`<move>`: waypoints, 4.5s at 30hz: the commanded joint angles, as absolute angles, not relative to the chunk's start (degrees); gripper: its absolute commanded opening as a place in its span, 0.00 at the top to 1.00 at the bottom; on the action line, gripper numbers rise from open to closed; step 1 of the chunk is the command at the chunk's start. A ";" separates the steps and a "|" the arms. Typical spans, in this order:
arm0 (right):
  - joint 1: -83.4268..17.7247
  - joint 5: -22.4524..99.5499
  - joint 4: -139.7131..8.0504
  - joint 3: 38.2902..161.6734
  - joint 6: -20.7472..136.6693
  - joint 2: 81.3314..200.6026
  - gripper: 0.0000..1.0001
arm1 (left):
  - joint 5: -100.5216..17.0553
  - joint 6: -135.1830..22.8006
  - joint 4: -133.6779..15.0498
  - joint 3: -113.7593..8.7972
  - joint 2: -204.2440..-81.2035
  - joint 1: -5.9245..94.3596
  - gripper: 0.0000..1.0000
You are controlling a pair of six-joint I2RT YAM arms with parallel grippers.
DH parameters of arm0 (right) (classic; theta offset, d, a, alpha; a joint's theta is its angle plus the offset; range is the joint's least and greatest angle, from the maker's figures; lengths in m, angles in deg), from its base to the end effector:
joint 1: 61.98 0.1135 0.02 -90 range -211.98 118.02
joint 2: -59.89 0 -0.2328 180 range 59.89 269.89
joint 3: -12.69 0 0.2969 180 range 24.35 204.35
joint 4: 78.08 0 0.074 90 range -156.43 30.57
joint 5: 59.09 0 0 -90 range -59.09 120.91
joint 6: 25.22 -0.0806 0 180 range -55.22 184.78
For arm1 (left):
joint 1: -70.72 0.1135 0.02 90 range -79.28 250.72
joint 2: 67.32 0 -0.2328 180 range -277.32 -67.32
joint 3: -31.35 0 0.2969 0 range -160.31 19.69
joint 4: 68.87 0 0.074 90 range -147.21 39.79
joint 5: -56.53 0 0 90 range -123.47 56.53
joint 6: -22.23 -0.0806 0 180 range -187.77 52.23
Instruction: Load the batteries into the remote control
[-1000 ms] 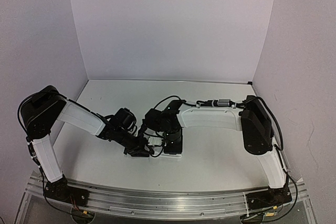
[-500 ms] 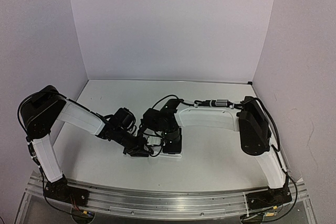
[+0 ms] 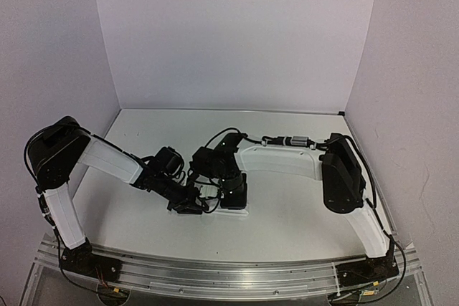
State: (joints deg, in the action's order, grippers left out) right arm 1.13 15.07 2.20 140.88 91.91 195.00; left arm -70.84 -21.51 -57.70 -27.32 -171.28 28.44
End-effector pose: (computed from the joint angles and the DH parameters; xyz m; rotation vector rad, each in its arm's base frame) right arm 0.2399 0.4245 0.0907 -2.1095 2.1150 -0.3727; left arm 0.2344 -0.2793 0.0134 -0.1891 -2.8248 1.2745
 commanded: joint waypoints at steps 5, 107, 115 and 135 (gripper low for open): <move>6.98 23.23 -13.48 143.39 93.78 201.75 1.00 | -71.32 -22.26 -63.56 -28.87 -173.59 25.28 0.69; 3.25 23.17 -28.44 133.31 91.32 198.05 0.59 | -74.26 -21.73 -63.88 -30.14 -176.99 25.36 0.75; 3.28 20.15 -28.72 133.68 91.32 195.74 0.52 | -74.17 -22.34 -62.62 -30.81 -177.20 25.71 0.76; 3.24 14.54 -29.42 133.33 91.85 190.33 0.36 | -73.38 -23.21 -61.11 -32.77 -177.81 26.13 0.76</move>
State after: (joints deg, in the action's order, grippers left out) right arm 1.81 14.23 -6.92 131.94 90.92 192.07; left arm -77.46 -23.22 -58.70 -29.54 -175.39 29.42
